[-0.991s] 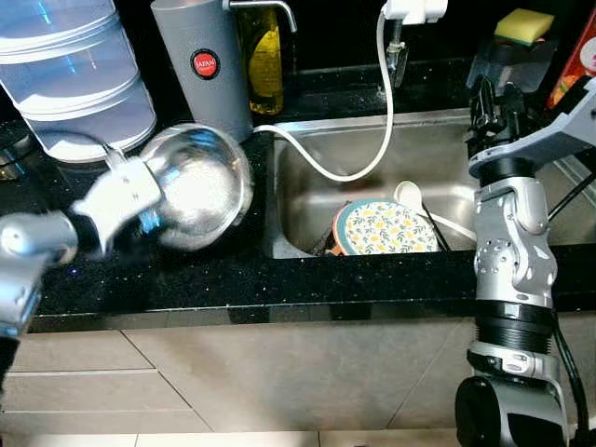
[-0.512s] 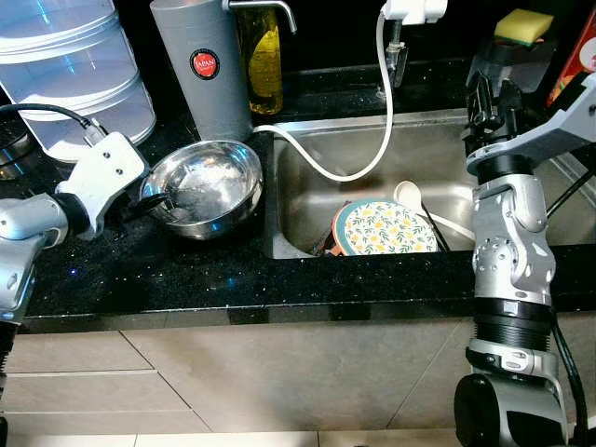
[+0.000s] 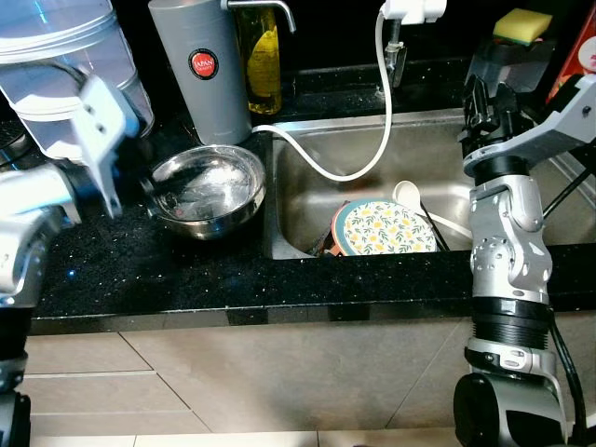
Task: Kitchen organization
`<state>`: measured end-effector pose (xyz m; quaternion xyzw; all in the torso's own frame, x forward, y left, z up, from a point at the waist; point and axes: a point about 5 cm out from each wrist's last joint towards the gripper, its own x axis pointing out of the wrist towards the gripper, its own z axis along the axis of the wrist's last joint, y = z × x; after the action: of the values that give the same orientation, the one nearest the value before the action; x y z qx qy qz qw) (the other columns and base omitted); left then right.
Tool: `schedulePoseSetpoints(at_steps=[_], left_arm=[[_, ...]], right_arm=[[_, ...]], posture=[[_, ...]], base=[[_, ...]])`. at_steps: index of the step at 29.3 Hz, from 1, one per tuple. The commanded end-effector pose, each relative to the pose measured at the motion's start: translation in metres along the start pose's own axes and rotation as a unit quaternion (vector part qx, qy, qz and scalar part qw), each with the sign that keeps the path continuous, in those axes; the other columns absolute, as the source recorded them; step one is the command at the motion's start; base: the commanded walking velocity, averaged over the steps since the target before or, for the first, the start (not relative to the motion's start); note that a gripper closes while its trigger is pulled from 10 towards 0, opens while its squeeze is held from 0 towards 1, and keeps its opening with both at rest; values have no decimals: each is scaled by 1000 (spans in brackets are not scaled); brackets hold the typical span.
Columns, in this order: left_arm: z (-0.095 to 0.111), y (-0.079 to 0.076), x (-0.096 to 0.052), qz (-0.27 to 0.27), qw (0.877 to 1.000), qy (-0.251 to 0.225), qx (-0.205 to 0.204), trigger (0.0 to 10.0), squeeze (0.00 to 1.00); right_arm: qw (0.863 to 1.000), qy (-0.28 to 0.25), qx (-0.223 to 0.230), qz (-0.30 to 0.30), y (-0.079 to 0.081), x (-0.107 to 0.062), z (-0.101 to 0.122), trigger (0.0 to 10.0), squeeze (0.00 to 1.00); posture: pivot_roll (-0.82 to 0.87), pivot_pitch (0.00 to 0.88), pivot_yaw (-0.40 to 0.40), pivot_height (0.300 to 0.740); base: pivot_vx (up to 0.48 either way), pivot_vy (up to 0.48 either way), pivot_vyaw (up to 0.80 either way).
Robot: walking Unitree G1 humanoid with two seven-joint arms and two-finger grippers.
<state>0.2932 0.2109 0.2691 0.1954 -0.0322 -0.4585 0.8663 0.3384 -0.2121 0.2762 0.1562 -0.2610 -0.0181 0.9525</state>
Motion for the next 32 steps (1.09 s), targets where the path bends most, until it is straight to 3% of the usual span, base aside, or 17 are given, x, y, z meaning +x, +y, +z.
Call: schedulePoseSetpoints(at_steps=[1, 8, 17, 25, 32], left_arm=[[-6, -4, 4, -20, 1000, 4, -21, 10000, 0], [-35, 4, 4, -4, 996, 72, -44, 10000, 0], [-63, -1, 2, -28, 989, 127, -68, 10000, 0], [-45, 4, 4, -22, 995, 79, -57, 10000, 0], [-15, 15, 6, -8, 999, 31, -13, 10000, 0]], right_arm=[[1000, -1, 1, 4, 3, 0, -1, 10000, 0], [1000, -2, -2, -4, -1, -3, 0, 10000, 0], [1000, -3, -1, -3, 1, -2, 0, 10000, 0], [1000, -3, -2, -3, 0, -2, 1, 10000, 0], [1000, -3, -1, -1, 2, -1, 1, 10000, 0]], posture=[[65, 0, 79, 740], [59, 0, 83, 740], [57, 0, 82, 740], [54, 0, 78, 740], [54, 0, 77, 740]], base=[[0, 0, 0], [0, 0, 0], [0, 0, 0], [0, 0, 0], [0, 0, 0]])
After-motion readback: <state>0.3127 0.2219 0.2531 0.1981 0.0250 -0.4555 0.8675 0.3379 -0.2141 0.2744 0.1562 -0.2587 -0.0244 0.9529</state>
